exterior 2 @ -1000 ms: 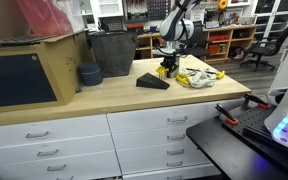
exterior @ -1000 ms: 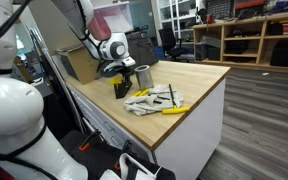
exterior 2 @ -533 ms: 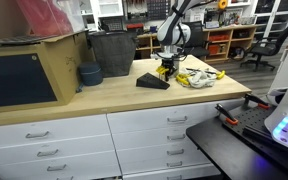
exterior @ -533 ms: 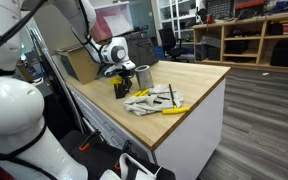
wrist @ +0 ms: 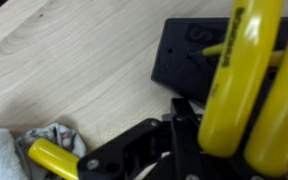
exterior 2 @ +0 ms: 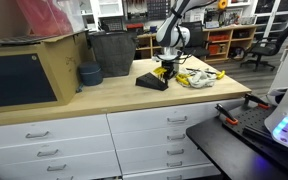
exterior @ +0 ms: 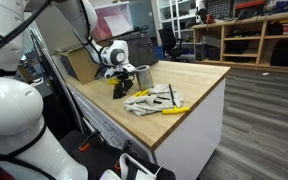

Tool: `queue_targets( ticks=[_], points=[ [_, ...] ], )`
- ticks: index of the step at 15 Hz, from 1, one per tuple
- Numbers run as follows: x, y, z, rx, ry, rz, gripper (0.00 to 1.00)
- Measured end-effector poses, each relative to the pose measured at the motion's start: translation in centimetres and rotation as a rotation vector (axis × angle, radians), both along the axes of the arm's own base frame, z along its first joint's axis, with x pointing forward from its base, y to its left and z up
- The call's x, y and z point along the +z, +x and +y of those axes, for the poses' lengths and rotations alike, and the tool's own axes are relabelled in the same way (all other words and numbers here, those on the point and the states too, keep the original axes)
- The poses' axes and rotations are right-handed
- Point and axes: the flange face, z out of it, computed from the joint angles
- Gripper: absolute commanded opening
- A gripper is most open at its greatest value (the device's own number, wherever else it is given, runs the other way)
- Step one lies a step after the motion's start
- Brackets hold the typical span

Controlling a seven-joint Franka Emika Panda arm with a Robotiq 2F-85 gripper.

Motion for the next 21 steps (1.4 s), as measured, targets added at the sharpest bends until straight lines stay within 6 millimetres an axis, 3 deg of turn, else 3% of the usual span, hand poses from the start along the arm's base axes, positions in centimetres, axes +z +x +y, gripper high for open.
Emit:
queue_targets(
  ticks=[8,13,16,21],
  points=[
    [-0.4,-0.8,-0.1,0.093,0.086,0.060,0.00],
    [0.0,-0.5,-0.9,0.095,0.030,0.044,0.00],
    [2.3,0.8,-1.4,0.088,-0.101,-0.056,0.00],
    [7.4,2.6,0.8,0.074,-0.208,-0.204,0.00]
  ],
)
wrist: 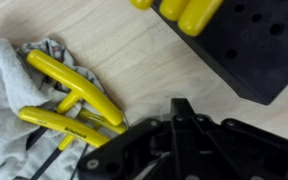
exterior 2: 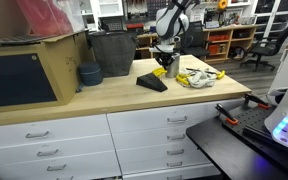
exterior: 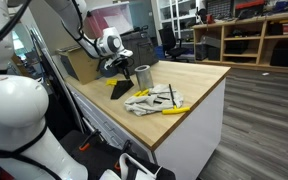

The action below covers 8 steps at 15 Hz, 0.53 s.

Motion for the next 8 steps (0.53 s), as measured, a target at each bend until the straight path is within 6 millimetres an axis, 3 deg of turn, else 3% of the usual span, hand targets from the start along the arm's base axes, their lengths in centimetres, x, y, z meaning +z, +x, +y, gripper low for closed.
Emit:
queue_targets(
  ticks=[5,8],
  points=[
    [5.2,2.9,2.6,-0.001,0.010,-0.114,0.00],
    [7.3,4.7,3.7,-0.006,0.026,-0.120,0.00]
  ],
)
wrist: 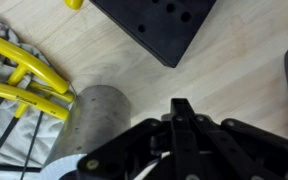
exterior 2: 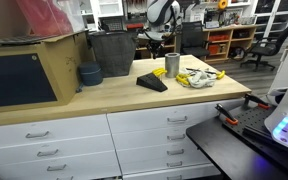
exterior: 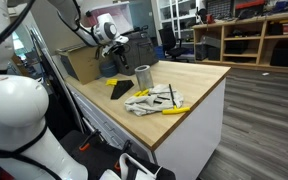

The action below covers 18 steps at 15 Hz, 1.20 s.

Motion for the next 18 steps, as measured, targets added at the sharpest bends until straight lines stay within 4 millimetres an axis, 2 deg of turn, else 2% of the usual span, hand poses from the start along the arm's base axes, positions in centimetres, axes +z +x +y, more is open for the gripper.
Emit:
queue_targets(
  ticks=[3,7,12,18],
  points=[
    [0.7,2.0,0.6,-0.019,0.020,0.024,0.00],
    [-0.4,4.5,0.7,-0.040,0.020,0.063,0.00],
    [-3.5,6.6,1.9,-0.038,0.014,0.119,0.00],
    [-8.9,6.9,4.9,-0.003,0.003,0.192,0.00]
  ],
)
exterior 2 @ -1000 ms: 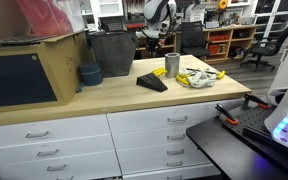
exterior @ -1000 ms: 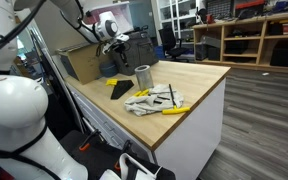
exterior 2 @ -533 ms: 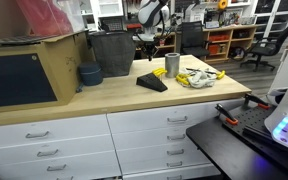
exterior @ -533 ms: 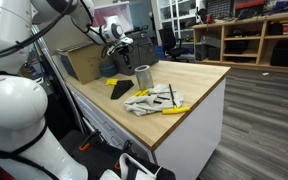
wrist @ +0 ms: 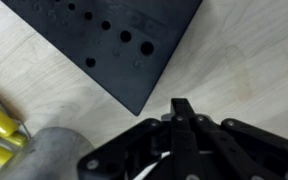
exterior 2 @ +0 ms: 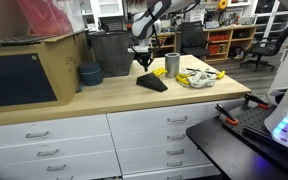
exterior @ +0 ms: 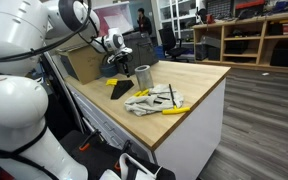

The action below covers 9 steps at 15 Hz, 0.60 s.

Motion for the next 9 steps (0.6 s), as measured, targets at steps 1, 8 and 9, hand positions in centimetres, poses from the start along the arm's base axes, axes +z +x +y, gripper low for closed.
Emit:
queue_targets(
  ticks=[1,8,9],
  points=[
    [-0.9,-0.1,0.4,0.006,-0.004,0.009,0.00],
    [-3.6,-0.5,0.4,0.026,-0.023,0.057,0.00],
    [-3.6,-0.6,0.2,0.026,-0.025,0.064,0.00]
  ],
)
